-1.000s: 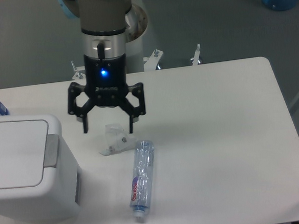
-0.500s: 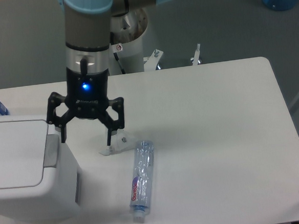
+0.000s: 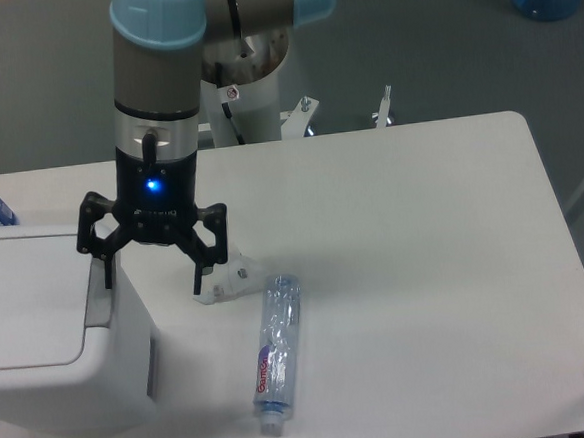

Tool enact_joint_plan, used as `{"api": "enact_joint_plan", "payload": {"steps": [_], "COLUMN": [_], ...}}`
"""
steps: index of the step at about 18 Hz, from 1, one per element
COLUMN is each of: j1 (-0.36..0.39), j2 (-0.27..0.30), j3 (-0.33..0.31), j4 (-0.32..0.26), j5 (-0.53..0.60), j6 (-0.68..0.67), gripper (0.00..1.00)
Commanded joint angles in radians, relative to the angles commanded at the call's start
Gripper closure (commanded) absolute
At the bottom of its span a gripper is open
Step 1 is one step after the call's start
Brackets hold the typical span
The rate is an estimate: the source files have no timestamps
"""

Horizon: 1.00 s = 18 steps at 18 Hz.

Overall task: Open the trash can
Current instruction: 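Lower the gripper finger onto the lid's edge beside the wrapper, then press the gripper against the lid to pop it open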

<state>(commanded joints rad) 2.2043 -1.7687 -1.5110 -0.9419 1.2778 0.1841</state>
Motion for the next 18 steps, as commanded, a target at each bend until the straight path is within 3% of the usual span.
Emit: {"api": "enact_joint_plan", "payload": {"steps": [18], "j1": [-0.014], "j2": [-0.012], "j3": [-0.003], "j4": [0.000], "j5": [0.002], "j6": [-0.003], "gripper": [0.00]}}
